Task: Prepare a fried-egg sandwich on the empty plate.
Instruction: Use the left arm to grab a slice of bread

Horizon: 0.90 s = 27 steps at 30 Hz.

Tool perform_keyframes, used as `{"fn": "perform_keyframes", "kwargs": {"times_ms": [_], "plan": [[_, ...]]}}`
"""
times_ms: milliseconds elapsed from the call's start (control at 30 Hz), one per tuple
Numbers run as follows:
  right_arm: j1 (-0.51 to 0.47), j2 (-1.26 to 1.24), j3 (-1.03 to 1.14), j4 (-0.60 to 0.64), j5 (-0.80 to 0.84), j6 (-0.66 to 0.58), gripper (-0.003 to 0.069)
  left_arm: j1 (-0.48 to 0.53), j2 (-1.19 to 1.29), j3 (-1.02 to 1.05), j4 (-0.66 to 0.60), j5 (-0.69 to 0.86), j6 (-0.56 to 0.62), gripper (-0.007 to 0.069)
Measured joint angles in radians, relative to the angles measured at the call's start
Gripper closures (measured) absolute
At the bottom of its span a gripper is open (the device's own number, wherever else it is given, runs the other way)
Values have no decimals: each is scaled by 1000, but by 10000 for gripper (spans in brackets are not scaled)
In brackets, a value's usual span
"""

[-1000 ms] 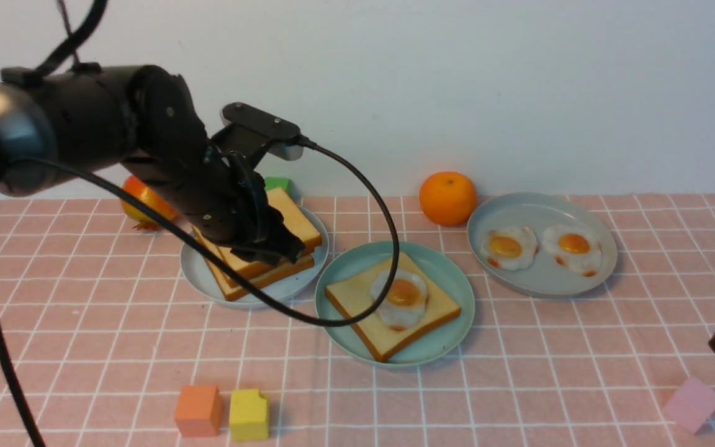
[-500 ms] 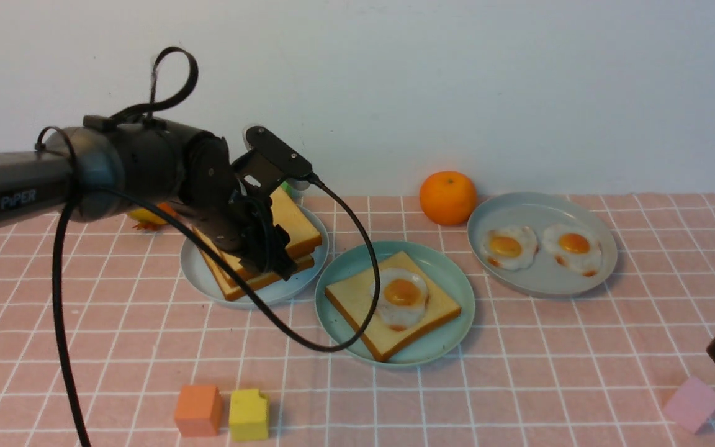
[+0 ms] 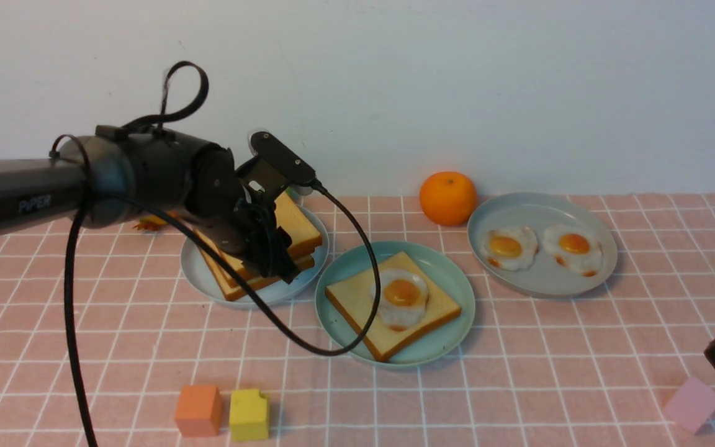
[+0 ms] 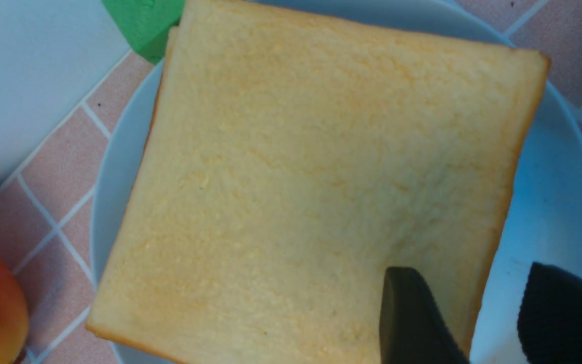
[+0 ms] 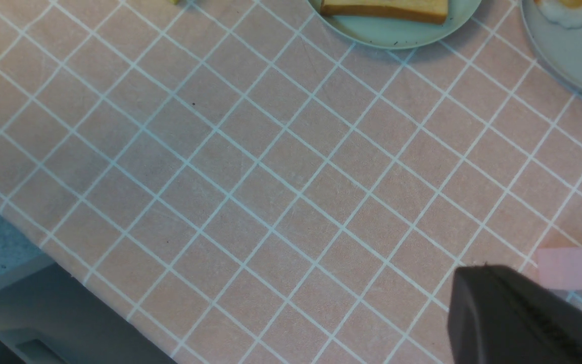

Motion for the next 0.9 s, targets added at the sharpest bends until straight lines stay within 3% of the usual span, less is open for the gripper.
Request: {"fn": "perform_keyframes", "kwargs": {"times_ms": [333, 467, 700, 900], "plan": [[0, 0, 0, 15, 0, 0, 648, 0, 28, -1, 61, -25, 0, 298], [0, 0, 0, 15, 0, 0, 648, 0, 32, -2, 68, -30, 0, 353], [0, 0, 0, 17, 0, 0, 645, 0, 33, -4, 72, -33, 0, 516], [0, 0, 0, 22, 0, 0, 643, 0, 33, -5, 72, -33, 0, 560]]}}
